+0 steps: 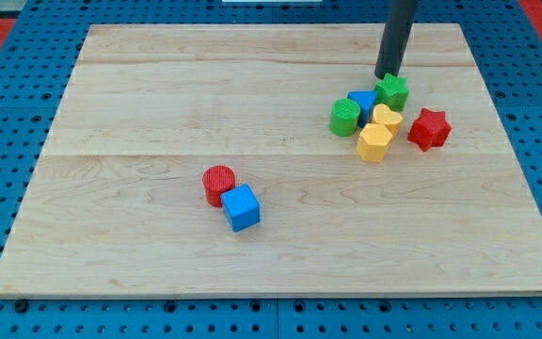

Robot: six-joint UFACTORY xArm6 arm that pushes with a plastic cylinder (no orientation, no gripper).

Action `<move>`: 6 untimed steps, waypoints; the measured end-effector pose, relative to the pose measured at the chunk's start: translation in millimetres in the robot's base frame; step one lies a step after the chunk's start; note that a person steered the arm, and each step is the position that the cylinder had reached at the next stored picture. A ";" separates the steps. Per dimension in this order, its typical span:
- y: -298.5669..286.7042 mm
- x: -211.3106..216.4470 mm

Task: Move arm towards left

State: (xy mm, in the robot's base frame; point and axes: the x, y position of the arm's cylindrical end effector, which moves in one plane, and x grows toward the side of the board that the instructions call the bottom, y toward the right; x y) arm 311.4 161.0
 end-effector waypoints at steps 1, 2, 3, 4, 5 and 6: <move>12.4 21.3; 31.3 11.9; -62.8 -16.6; -174.5 -10.4; -273.7 51.9; -349.1 81.6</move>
